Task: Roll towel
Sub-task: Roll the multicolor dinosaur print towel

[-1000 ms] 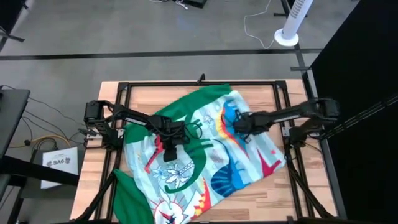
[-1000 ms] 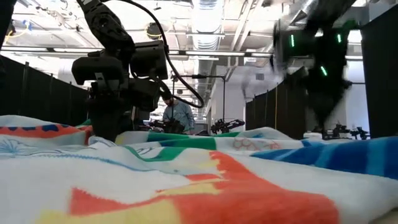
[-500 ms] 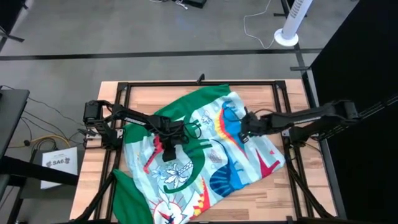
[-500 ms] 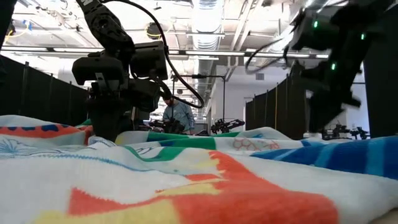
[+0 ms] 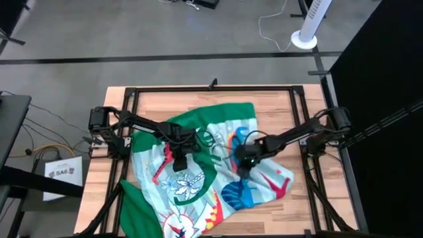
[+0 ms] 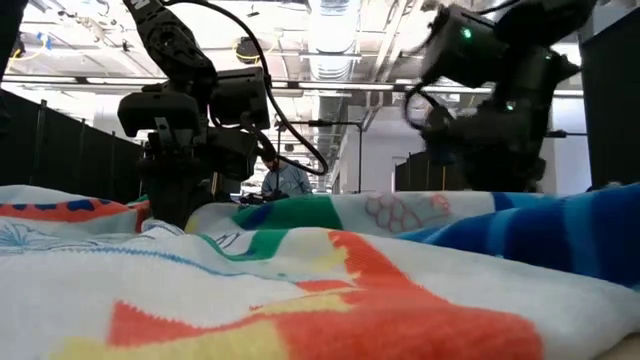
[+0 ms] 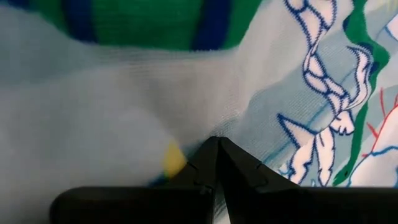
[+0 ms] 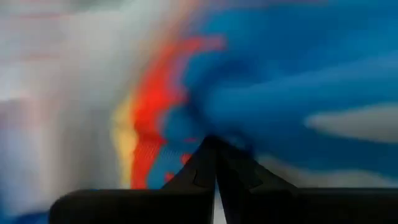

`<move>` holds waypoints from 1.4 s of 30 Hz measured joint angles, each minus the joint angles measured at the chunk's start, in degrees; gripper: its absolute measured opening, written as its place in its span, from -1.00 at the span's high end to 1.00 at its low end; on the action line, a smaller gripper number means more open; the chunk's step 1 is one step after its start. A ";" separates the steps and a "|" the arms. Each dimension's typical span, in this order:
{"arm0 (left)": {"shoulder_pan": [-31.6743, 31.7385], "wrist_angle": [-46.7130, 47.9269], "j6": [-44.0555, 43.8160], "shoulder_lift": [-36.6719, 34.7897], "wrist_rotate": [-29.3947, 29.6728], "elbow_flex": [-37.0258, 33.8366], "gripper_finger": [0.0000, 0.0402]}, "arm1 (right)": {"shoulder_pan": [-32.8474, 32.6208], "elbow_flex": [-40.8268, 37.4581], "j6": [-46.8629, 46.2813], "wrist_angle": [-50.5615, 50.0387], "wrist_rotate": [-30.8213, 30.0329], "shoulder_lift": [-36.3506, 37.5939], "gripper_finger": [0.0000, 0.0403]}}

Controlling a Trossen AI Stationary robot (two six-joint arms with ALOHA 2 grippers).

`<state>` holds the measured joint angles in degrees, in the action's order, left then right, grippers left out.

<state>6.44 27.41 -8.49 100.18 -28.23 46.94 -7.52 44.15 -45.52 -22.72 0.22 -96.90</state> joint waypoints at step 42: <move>0.15 1.97 -2.63 -1.57 1.48 0.06 0.98 | -6.67 -2.30 -9.60 -20.56 4.25 5.80 1.00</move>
<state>6.59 29.38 -11.12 98.61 -26.75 46.99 -14.19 41.85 -55.12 -43.28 4.47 -91.10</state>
